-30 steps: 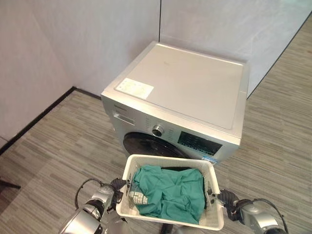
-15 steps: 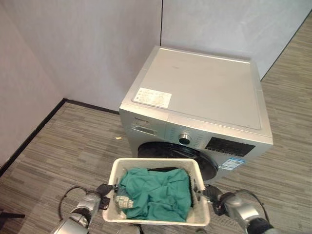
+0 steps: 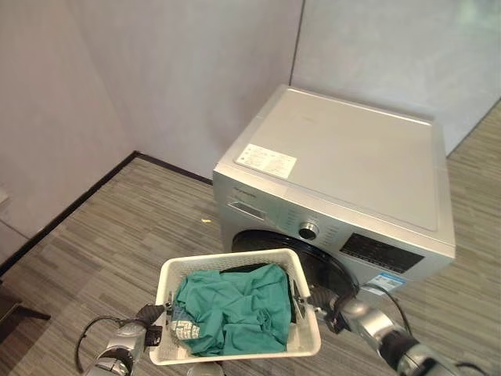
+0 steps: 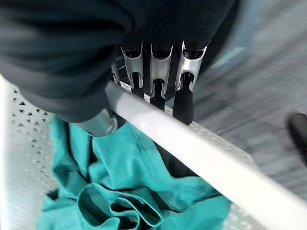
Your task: Grab the laundry basket,head to the washer,open it,put in the laundry and shut it.
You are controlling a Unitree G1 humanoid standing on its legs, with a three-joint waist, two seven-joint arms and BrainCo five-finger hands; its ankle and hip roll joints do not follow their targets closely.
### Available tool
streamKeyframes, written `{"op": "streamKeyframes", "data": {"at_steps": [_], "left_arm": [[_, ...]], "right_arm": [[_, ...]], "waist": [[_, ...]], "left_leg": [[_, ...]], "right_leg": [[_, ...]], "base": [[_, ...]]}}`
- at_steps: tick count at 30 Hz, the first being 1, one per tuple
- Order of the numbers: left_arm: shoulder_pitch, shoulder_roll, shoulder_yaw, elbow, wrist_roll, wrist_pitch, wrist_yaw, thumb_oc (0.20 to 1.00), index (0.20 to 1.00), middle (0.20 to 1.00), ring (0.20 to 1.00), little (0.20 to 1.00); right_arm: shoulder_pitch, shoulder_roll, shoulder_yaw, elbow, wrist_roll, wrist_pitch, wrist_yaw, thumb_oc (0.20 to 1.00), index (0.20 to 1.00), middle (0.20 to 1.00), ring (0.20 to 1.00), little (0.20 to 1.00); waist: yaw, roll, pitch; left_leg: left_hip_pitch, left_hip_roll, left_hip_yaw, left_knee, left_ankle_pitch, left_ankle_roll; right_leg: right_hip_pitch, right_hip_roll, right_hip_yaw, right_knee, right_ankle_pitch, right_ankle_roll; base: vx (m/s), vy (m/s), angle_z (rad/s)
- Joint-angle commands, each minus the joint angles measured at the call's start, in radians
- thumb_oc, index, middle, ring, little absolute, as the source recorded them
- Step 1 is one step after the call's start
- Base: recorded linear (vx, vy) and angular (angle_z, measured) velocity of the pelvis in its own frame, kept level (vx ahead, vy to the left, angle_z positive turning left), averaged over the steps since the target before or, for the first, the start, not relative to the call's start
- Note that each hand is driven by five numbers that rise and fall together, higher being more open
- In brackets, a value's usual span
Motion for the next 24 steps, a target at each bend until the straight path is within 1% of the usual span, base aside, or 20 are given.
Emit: {"op": "streamKeyframes", "data": {"at_steps": [1, 3, 7, 12, 14, 15, 19, 20, 21, 22, 24], "left_arm": [[-0.130, 0.016, -0.032, 0.092, -0.036, -0.006, -0.040, 0.200, 0.200, 0.200, 0.200, 0.200], [-0.156, 0.057, -0.039, 0.101, -0.029, 0.000, -0.039, 0.200, 0.200, 0.200, 0.200, 0.200], [-0.209, 0.145, -0.055, 0.109, -0.051, 0.002, -0.035, 0.200, 0.200, 0.200, 0.200, 0.200], [-0.317, 0.232, -0.097, 0.106, -0.096, -0.003, -0.022, 0.200, 0.200, 0.200, 0.200, 0.200], [-0.380, 0.265, -0.130, 0.102, -0.115, -0.004, -0.021, 0.200, 0.200, 0.200, 0.200, 0.200], [-0.385, 0.267, -0.133, 0.104, -0.115, -0.004, -0.022, 0.200, 0.200, 0.200, 0.200, 0.200], [-0.585, 0.296, -0.262, 0.088, -0.157, 0.001, -0.029, 0.200, 0.200, 0.200, 0.200, 0.200], [-0.587, 0.296, -0.263, 0.089, -0.157, 0.001, -0.029, 0.200, 0.200, 0.200, 0.200, 0.200], [-0.708, 0.304, -0.340, 0.062, -0.185, 0.001, -0.030, 0.200, 0.200, 0.200, 0.200, 0.200], [-0.713, 0.304, -0.343, 0.064, -0.186, 0.001, -0.031, 0.200, 0.200, 0.200, 0.200, 0.200], [-0.790, 0.306, -0.388, 0.047, -0.216, 0.002, -0.033, 0.200, 0.200, 0.200, 0.200, 0.200]], "right_arm": [[-0.193, 0.223, 0.134, -0.044, 0.036, -0.088, 0.194, 0.200, 0.200, 0.200, 0.200, 0.200], [-0.286, 0.250, 0.156, 0.003, 0.009, -0.089, 0.174, 0.200, 0.200, 0.200, 0.200, 0.200], [-0.499, 0.300, 0.173, 0.092, -0.005, -0.079, 0.141, 0.200, 0.200, 0.200, 0.200, 0.200], [-0.670, 0.375, 0.171, 0.195, 0.027, -0.081, 0.104, 0.200, 0.200, 0.200, 0.200, 0.200], [-0.738, 0.383, 0.179, 0.230, 0.039, -0.077, 0.102, 0.200, 0.200, 0.200, 0.200, 0.200], [-0.743, 0.383, 0.176, 0.232, 0.039, -0.078, 0.103, 0.200, 0.200, 0.200, 0.200, 0.200], [-0.873, 0.364, 0.187, 0.298, 0.087, -0.070, 0.085, 0.200, 0.200, 0.200, 0.200, 0.200], [-0.873, 0.364, 0.187, 0.299, 0.087, -0.070, 0.085, 0.200, 0.200, 0.200, 0.200, 0.200], [-0.941, 0.312, 0.198, 0.313, 0.110, -0.064, 0.074, 0.200, 0.200, 0.200, 0.200, 0.200], [-0.943, 0.311, 0.197, 0.313, 0.111, -0.064, 0.074, 0.200, 0.200, 0.200, 0.200, 0.200], [-0.987, 0.270, 0.200, 0.325, 0.137, -0.064, 0.063, 0.200, 0.200, 0.200, 0.200, 0.200]], "waist": [[0.073, 0.007, -0.001], [0.092, 0.005, -0.009], [0.129, -0.012, -0.021], [0.153, -0.035, -0.028], [0.158, -0.037, -0.036], [0.160, -0.039, -0.033], [0.154, -0.043, -0.042], [0.154, -0.044, -0.042], [0.139, -0.042, -0.048], [0.140, -0.043, -0.046], [0.125, -0.042, -0.051]], "left_leg": [[0.032, 0.034, -0.019, 0.025, -0.040, -0.049], [0.036, 0.029, -0.025, 0.026, -0.044, -0.047], [0.038, 0.025, -0.038, 0.026, -0.047, -0.044], [0.043, 0.020, -0.047, 0.026, -0.054, -0.041], [0.047, 0.019, -0.052, 0.026, -0.056, -0.041], [0.048, 0.018, -0.051, 0.026, -0.056, -0.041], [0.055, 0.013, -0.058, 0.024, -0.056, -0.039], [0.055, 0.013, -0.058, 0.024, -0.056, -0.039], [0.060, 0.010, -0.060, 0.024, -0.057, -0.038], [0.061, 0.010, -0.060, 0.024, -0.057, -0.038], [0.067, 0.010, -0.060, 0.025, -0.059, -0.038]], "right_leg": [[0.027, -0.049, -0.027, 0.011, 0.063, 0.037], [0.038, -0.051, -0.031, 0.012, 0.065, 0.037], [0.045, -0.053, -0.034, 0.027, 0.065, 0.037], [0.052, -0.056, -0.030, 0.036, 0.068, 0.038], [0.055, -0.058, -0.026, 0.042, 0.067, 0.039], [0.055, -0.059, -0.026, 0.042, 0.067, 0.039], [0.063, -0.064, -0.027, 0.057, 0.069, 0.044], [0.064, -0.065, -0.027, 0.058, 0.069, 0.044], [0.067, -0.068, -0.027, 0.067, 0.068, 0.048], [0.067, -0.069, -0.027, 0.067, 0.068, 0.048], [0.067, -0.071, -0.023, 0.072, 0.068, 0.051]], "base": [[0.09, -0.004, 0.19], [0.08, 0.004, 0.34], [0.06, -0.007, 0.23], [0.05, -0.012, 0.17], [0.02, -0.003, 0.01], [0.04, -0.002, 0.03], [0.02, -0.001, 0.00], [0.00, 0.000, 0.00], [0.00, 0.000, 0.00], [0.02, 0.012, 0.04], [-0.02, 0.019, -0.06]]}}
